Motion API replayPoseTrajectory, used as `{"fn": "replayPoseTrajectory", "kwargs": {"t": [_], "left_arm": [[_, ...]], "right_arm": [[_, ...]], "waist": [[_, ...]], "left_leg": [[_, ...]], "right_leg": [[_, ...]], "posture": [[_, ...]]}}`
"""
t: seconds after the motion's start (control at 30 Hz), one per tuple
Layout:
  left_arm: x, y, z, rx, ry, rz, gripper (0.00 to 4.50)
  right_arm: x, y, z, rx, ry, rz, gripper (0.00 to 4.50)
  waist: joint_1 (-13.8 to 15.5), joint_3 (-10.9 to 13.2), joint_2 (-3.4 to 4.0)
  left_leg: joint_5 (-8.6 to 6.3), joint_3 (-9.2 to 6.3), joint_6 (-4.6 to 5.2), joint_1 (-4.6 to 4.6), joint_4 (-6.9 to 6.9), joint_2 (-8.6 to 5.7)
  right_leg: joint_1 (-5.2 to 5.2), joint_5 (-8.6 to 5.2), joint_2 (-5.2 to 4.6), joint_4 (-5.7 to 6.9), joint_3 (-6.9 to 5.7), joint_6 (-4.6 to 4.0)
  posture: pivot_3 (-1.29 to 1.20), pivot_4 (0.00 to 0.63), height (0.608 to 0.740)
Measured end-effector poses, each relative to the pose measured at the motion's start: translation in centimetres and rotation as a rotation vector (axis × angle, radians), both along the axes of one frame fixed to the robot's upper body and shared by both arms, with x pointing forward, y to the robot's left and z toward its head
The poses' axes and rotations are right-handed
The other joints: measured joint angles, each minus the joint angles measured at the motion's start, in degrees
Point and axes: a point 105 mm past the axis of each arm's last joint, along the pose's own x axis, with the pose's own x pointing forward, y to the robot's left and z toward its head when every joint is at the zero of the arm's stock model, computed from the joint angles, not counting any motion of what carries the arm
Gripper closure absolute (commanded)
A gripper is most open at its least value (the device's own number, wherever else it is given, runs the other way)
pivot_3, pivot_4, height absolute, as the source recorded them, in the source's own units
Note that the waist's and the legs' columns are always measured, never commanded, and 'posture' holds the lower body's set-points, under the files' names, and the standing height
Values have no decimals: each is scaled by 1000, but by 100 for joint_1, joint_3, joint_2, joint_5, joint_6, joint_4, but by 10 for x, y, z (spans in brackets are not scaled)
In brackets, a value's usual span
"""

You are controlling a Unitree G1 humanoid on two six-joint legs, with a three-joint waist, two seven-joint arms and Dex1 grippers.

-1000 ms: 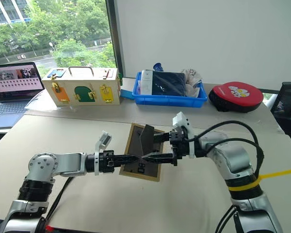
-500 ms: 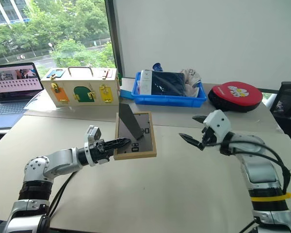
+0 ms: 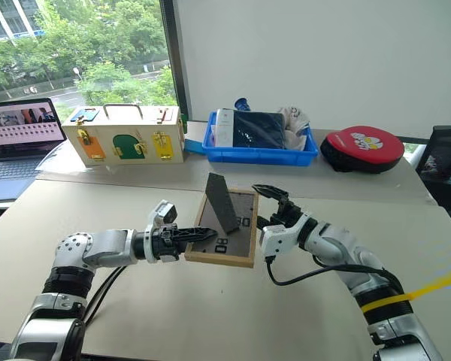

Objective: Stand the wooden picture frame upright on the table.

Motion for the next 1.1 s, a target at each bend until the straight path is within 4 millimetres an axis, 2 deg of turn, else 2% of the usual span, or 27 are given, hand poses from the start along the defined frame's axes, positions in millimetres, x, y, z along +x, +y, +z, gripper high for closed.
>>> {"fn": "replayPoseTrajectory", "kwargs": {"t": [0.07,0.17,0.27,0.3,0.33,0.37,0.43,0.57,0.73,0.87,0.97,1.1], "left_arm": [[-2,3,3,28,-31,-3,3336],[-3,3,7,45,-66,8,3336],[-4,1,9,35,-81,13,3336],[-3,1,11,33,-90,17,2836],[-3,1,11,31,-93,19,2337],[-2,1,12,24,-97,29,2211],[2,5,13,32,-110,62,1475],[10,12,11,74,-167,141,0],[24,37,36,113,-459,340,0],[14,64,33,203,-686,427,0],[4,67,27,254,-799,392,0],[3,70,24,286,-870,396,0]], "right_arm": [[-2,3,1,2,-26,18,73],[-4,5,1,6,-35,32,785],[-5,5,-1,4,-30,36,1787],[-5,5,-2,4,-26,36,2217],[-5,5,-3,4,-23,36,2430],[-6,5,-5,2,-20,40,2789],[-8,7,-10,-13,-10,53,3222],[-10,9,-8,5,-4,67,3222],[4,-3,-15,162,171,23,3222],[28,-26,-6,388,453,-22,3223],[36,-19,-5,507,723,33,3223],[47,-13,-15,551,1032,1,3223]], "waist": [[1,0,0],[6,0,0],[7,0,0],[5,0,0],[5,0,0],[5,0,0],[-9,0,0],[-17,0,0],[-17,0,1],[-59,5,8],[-69,6,9],[-41,8,12]], "left_leg": [[0,-1,0,0,-1,0],[0,-1,1,3,1,0],[1,-2,3,6,1,0],[1,-2,3,9,0,0],[1,-2,3,9,0,0],[1,-2,4,10,0,0],[1,-2,4,12,-1,0],[1,-2,4,14,-2,0],[3,-1,2,16,-3,0],[2,1,4,21,-8,3],[0,0,9,21,-7,6],[0,0,13,17,-4,6]], "right_leg": [[0,0,-1,0,1,0],[5,0,-1,0,0,0],[6,0,-1,3,-1,-1],[9,0,-1,3,-1,-1],[9,0,-1,3,-1,-1],[9,0,-1,4,0,-1],[9,1,0,5,0,-1],[10,1,0,6,2,-1],[18,2,-1,0,0,-4],[26,3,0,-6,-4,-7],[26,3,2,-4,-6,-7],[22,3,1,-4,-8,-6]], "posture": [[0,150,726],[0,150,726],[0,150,726],[0,150,726],[0,150,726],[0,150,726],[0,150,726],[0,150,726],[0,150,726],[0,150,726],[0,150,726],[0,150,726]]}}
